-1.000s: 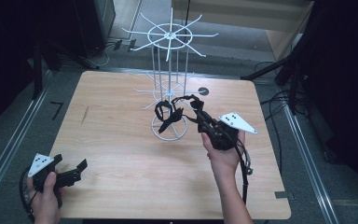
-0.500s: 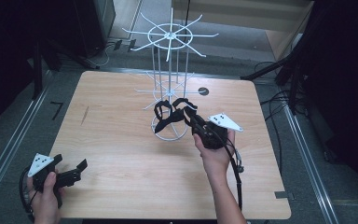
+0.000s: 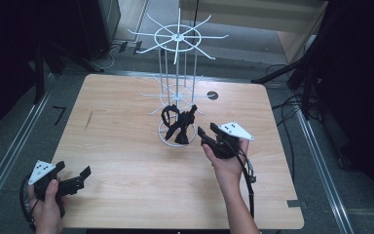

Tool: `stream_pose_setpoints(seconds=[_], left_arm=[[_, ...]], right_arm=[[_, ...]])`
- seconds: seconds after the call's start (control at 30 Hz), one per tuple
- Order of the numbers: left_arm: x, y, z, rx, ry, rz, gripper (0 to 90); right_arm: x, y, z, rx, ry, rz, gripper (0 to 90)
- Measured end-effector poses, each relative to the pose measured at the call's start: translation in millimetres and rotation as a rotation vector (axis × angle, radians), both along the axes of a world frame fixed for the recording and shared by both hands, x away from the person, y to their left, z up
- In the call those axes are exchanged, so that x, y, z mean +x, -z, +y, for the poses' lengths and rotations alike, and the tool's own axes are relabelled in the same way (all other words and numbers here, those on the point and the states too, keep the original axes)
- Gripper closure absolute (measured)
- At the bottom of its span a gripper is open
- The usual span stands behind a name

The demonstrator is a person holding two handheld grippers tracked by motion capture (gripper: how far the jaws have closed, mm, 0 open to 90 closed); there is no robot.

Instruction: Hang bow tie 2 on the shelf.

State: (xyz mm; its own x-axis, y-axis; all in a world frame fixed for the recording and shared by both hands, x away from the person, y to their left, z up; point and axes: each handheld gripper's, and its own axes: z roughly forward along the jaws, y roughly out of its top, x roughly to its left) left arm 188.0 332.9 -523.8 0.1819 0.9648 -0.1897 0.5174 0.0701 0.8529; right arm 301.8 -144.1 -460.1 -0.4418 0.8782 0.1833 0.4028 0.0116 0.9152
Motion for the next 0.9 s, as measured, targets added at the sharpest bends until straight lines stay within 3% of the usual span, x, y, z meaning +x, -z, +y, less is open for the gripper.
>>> stream_pose_setpoints(seconds=[0.27, 0.33, 0.43, 0.57, 0.6, 0.67, 0.9], left_arm=[[-0.1, -0.1, -0.3, 0.005, 0.001, 0.001, 0.0], [-0.1, -0.1, -0.5, 0.005, 0.000, 0.000, 0.0], [0.0, -0.1, -1.0, 0.007, -0.003, 0.000, 0.0], [-0.1, -0.1, -1.1, 0.008, -0.003, 0.000, 0.0], [-0.2, -0.2, -1.1, 0.010, -0.002, 0.000, 0.0], [-0.1, -0.2, -1.1, 0.011, -0.001, 0.000, 0.0], [-0.1, -0.2, -1.2, 0.011, 0.000, 0.000, 0.0]], right_arm=[[-7.6, -0.2, -15.6, -0.007, -0.020, -0.013, 21.0], [-9.1, 1.5, -18.8, -0.014, -0.028, 0.007, 12.7], [-14.9, 6.3, -21.6, -0.085, 0.008, 0.005, 13.0], [-19.1, 10.2, -29.6, -0.072, 0.029, 0.014, 8.4], [-20.6, 12.7, -36.3, -0.052, 0.047, 0.031, 3.9], [-22.9, 15.7, -43.4, -0.025, 0.049, 0.038, 3.8], [-31.7, 27.0, -62.0, -0.032, 0.061, 0.046, 3.5]])
